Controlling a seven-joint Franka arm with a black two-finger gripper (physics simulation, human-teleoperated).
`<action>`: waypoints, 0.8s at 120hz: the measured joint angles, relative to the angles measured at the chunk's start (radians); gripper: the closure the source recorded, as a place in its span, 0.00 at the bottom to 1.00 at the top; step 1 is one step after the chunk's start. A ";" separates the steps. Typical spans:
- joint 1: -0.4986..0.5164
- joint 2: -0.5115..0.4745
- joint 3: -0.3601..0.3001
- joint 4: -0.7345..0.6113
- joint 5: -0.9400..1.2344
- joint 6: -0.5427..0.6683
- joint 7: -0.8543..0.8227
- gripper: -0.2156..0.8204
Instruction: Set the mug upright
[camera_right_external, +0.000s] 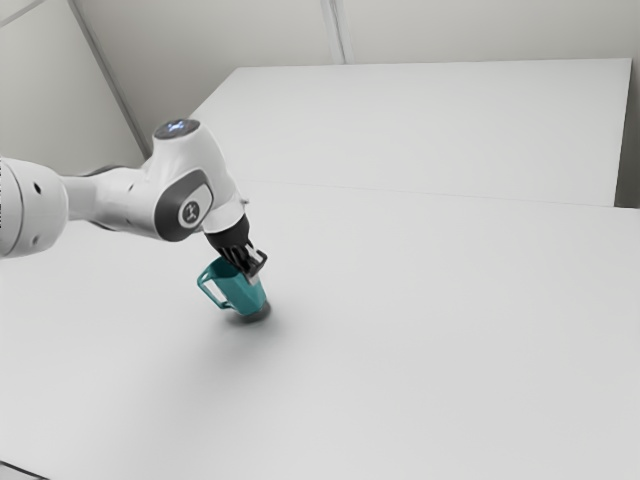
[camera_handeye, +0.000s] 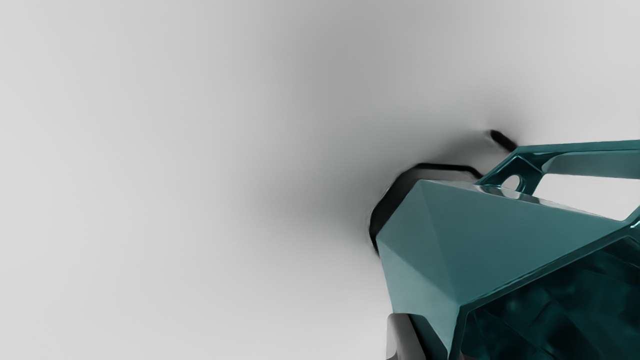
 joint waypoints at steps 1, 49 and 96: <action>0.000 0.002 0.000 0.000 0.001 0.002 0.000 0.97; -0.004 0.034 0.004 -0.001 0.015 0.036 0.000 0.73; -0.006 -0.101 0.005 0.031 0.017 -0.054 0.000 0.29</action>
